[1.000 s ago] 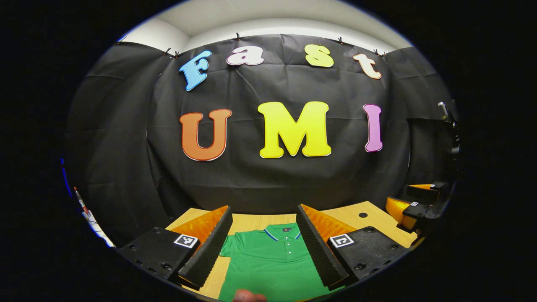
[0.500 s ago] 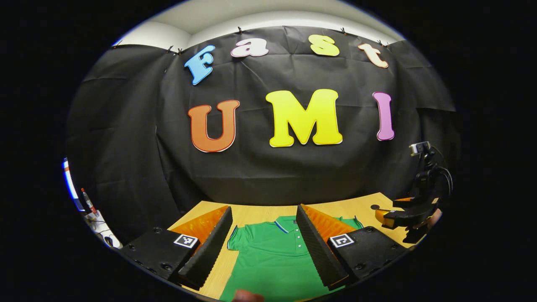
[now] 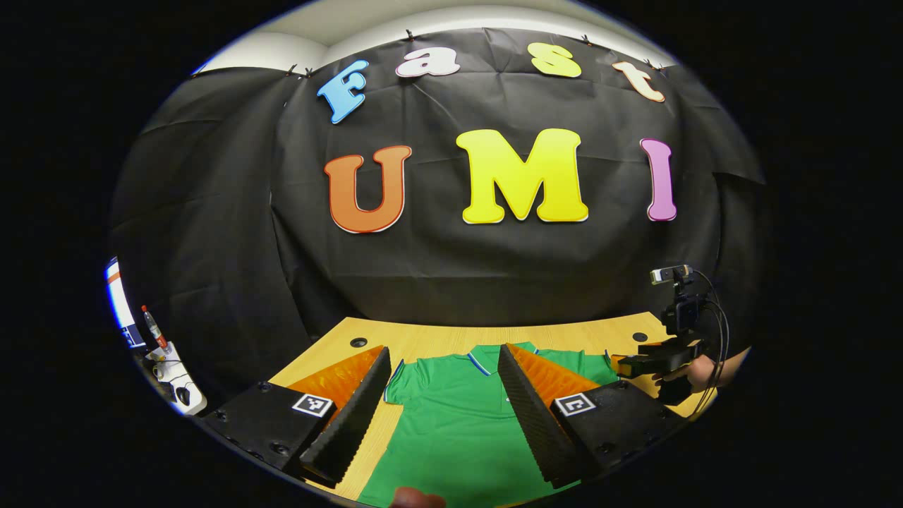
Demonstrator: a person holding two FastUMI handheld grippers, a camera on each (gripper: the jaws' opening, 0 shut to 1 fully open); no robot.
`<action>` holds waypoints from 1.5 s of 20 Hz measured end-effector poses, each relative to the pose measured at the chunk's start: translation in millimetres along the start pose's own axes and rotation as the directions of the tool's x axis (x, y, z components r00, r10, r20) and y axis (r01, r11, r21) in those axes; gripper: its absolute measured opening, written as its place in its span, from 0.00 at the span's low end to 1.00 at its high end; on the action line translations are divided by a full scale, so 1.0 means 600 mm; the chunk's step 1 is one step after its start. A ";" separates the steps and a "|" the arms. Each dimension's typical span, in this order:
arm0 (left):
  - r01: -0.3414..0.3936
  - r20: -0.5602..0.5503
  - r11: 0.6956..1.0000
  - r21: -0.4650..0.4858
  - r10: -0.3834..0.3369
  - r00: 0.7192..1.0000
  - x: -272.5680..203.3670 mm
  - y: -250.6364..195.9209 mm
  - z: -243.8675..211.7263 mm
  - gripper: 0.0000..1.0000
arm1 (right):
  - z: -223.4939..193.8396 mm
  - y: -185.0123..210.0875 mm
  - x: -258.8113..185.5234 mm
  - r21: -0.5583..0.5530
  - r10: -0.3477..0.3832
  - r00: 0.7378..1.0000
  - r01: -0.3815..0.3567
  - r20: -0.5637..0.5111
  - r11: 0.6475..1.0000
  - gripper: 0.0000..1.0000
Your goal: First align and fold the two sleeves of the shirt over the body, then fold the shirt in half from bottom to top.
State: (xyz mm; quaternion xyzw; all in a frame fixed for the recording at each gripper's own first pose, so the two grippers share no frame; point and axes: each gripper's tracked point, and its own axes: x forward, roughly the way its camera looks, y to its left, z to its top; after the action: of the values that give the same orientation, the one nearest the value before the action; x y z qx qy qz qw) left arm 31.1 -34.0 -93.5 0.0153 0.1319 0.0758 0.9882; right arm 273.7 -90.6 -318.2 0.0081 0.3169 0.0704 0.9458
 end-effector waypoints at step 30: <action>-0.037 -0.078 0.999 0.012 0.038 0.996 -0.038 0.016 -0.046 1.00 | 0.040 0.028 0.040 0.061 0.018 0.999 -0.016 -0.046 0.998 0.06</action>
State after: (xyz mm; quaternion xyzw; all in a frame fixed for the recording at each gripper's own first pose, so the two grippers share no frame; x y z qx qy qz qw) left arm 0.9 -27.9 -114.0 0.0201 0.1705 0.0943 0.9806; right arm 304.7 -70.2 -312.5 0.0377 0.3408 0.0690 0.9368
